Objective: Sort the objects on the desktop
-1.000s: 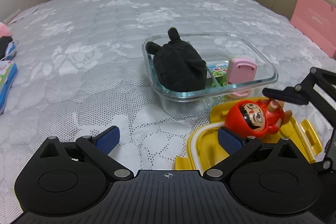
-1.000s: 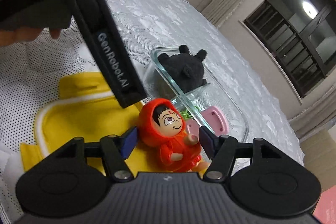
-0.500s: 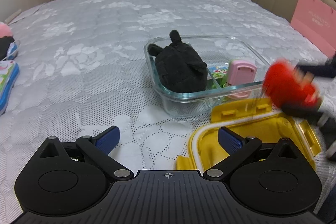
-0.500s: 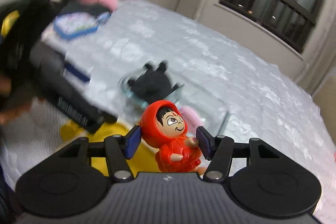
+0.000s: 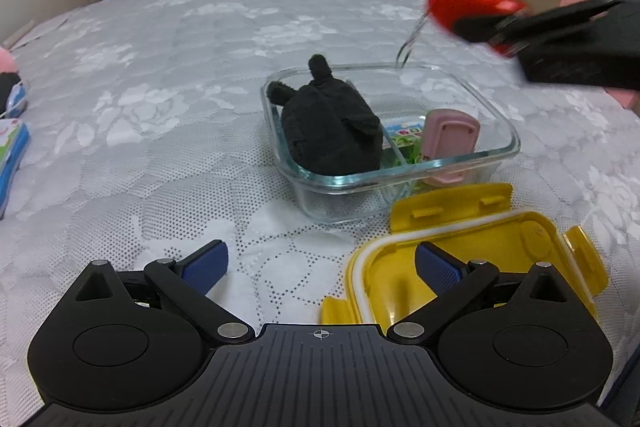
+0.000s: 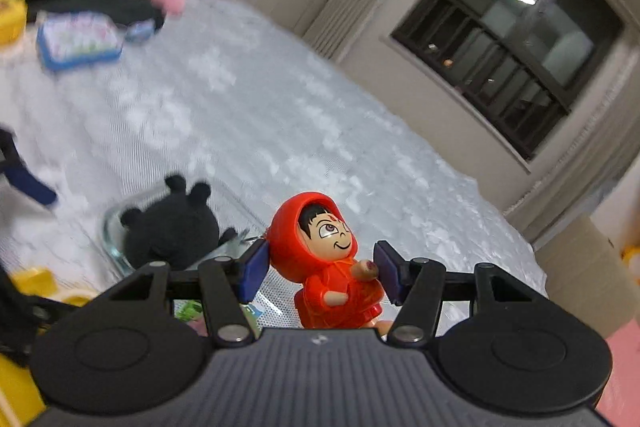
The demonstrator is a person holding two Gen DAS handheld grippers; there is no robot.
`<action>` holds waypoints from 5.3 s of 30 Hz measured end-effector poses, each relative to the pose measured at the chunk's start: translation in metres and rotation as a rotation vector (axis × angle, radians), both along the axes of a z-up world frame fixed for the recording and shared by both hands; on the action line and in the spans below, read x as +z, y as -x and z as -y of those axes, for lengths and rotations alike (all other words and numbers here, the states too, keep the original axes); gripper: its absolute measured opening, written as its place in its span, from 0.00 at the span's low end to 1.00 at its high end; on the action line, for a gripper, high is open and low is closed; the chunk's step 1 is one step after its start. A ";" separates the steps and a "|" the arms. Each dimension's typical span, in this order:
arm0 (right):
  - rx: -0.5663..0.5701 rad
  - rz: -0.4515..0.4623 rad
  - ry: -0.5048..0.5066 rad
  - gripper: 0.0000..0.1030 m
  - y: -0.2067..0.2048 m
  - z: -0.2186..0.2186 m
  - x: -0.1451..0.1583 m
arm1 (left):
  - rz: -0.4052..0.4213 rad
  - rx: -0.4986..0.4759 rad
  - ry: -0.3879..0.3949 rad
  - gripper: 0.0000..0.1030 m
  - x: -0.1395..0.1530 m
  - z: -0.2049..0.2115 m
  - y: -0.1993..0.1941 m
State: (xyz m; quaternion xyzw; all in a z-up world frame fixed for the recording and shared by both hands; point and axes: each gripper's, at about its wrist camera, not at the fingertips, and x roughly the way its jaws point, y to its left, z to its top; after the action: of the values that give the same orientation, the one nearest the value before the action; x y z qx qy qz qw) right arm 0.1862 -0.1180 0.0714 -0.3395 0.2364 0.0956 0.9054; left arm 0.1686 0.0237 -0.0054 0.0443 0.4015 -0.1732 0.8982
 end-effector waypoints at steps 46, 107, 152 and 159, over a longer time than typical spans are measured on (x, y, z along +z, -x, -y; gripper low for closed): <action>0.023 -0.194 0.100 0.67 -0.046 -0.016 -0.046 | 0.001 0.015 0.017 0.99 0.001 -0.009 -0.002; -0.219 -0.421 -0.317 0.27 -0.060 0.020 -0.028 | -0.012 0.030 0.009 0.99 -0.002 -0.012 -0.005; -0.205 -0.347 -0.258 0.15 -0.055 0.017 -0.022 | -0.021 0.043 0.016 0.99 -0.004 -0.015 -0.009; -0.169 -0.345 -0.163 0.59 -0.040 0.003 -0.027 | -0.024 0.048 0.020 0.99 -0.004 -0.015 -0.011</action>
State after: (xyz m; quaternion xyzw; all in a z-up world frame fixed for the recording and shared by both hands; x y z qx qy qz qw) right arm 0.2265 -0.1211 0.0443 -0.2227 0.4074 0.0948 0.8806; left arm 0.1794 0.0387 -0.0093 0.0235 0.4114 -0.1564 0.8976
